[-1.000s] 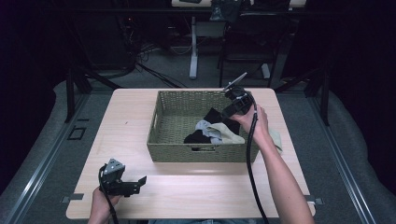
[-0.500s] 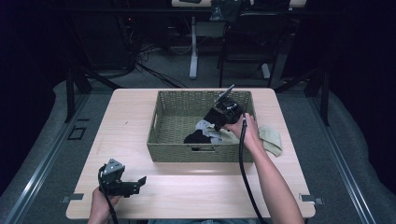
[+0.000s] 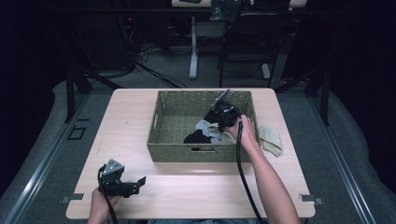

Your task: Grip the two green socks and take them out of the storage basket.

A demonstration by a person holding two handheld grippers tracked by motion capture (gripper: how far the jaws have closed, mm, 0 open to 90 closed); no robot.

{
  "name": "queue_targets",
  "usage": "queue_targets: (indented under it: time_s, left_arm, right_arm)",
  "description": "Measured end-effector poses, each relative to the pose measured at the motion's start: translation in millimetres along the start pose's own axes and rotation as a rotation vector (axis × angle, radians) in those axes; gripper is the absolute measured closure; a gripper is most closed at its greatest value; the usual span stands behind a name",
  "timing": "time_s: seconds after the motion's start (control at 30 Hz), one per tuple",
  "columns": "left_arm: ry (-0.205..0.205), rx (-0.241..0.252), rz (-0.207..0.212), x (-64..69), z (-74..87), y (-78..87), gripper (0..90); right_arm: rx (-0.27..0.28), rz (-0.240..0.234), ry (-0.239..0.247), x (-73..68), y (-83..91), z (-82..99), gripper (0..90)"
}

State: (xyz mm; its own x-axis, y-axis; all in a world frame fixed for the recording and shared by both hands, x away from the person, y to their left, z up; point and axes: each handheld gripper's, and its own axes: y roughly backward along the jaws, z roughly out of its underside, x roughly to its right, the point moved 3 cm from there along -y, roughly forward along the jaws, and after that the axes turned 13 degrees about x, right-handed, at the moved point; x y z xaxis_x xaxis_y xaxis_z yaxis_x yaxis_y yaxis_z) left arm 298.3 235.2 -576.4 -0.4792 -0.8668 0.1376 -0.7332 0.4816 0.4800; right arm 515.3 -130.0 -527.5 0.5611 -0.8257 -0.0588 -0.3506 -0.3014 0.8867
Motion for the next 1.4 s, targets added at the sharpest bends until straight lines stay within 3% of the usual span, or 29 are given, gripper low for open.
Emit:
queue_targets:
  time_s: [0.37,0.73,0.77,0.97,1.4]
  left_arm:
    - [0.000,-0.001,0.000,0.6,-0.2,0.2,0.5]
    - [0.001,0.003,-0.003,0.9,-0.2,-0.3,0.5]
    - [0.001,0.003,-0.003,1.0,-0.2,-0.3,0.5]
    - [0.000,0.003,-0.003,0.9,-0.3,-0.4,0.5]
    - [-0.001,0.003,-0.001,1.1,-0.3,-0.9,0.5]
  right_arm:
    - [0.079,0.044,0.011,-2.0,46.8,-11.0,88.3]
    - [0.143,0.053,0.009,2.5,92.9,-18.5,88.2]
    - [0.128,0.052,0.023,4.4,97.4,-19.1,88.2]
    - [0.167,0.053,-0.016,9.8,119.0,-21.9,88.3]
    - [0.203,0.085,-0.004,13.5,157.8,-31.4,88.3]
